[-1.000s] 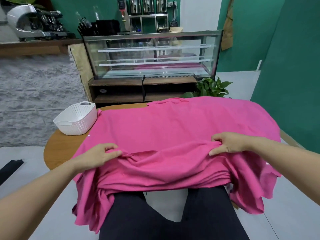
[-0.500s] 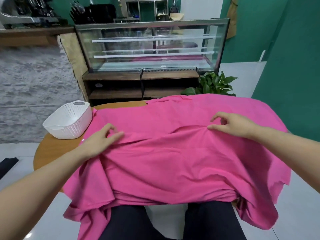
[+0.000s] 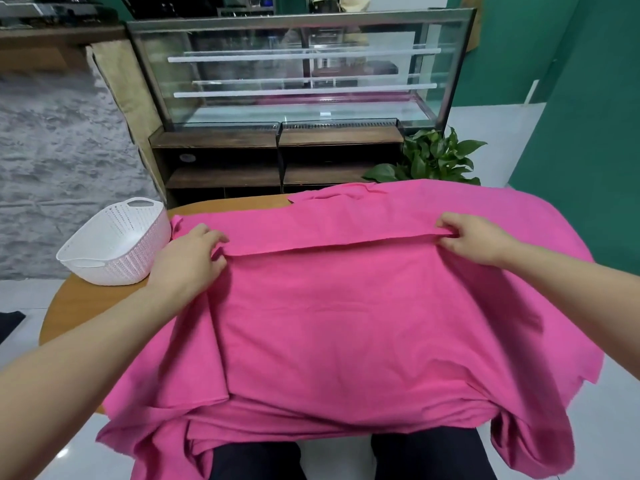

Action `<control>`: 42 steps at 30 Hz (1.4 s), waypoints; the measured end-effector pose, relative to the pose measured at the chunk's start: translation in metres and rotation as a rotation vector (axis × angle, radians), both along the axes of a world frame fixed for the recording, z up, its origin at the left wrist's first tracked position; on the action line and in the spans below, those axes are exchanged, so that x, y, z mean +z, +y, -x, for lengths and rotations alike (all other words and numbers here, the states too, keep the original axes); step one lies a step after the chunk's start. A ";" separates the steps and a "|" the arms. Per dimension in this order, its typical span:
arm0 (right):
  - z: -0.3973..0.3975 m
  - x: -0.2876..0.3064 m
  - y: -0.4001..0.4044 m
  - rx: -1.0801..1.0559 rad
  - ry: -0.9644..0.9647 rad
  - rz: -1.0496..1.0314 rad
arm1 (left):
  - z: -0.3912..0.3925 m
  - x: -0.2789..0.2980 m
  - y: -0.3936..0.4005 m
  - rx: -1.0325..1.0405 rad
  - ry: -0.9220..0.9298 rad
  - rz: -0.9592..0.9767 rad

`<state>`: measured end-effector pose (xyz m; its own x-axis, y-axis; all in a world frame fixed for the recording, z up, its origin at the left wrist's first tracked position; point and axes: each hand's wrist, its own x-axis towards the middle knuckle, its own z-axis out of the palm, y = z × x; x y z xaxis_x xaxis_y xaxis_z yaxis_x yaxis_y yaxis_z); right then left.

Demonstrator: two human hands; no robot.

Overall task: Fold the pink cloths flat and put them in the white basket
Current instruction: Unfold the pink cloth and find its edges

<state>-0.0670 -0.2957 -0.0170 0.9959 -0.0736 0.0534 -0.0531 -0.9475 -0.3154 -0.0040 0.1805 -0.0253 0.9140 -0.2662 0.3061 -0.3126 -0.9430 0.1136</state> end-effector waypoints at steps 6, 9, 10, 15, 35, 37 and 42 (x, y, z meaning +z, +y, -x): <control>-0.019 -0.005 0.018 0.008 -0.051 0.055 | -0.026 -0.003 -0.026 -0.010 0.035 0.028; -0.027 -0.003 0.024 -0.033 -0.075 0.231 | -0.042 -0.010 -0.038 0.041 0.236 0.278; -0.030 -0.003 0.024 -0.028 -0.091 0.264 | -0.046 -0.011 -0.040 0.046 0.255 0.288; -0.053 -0.015 0.017 0.043 -0.154 0.121 | -0.056 -0.012 -0.033 -0.131 0.241 -0.029; -0.158 -0.014 0.039 0.016 -0.305 0.486 | -0.177 -0.035 -0.054 0.190 0.110 0.163; -0.176 -0.015 0.036 -0.001 -0.306 0.486 | -0.195 -0.039 -0.060 0.207 0.113 0.158; -0.204 -0.045 0.031 0.013 -0.165 0.429 | -0.223 -0.072 -0.060 0.158 0.234 0.193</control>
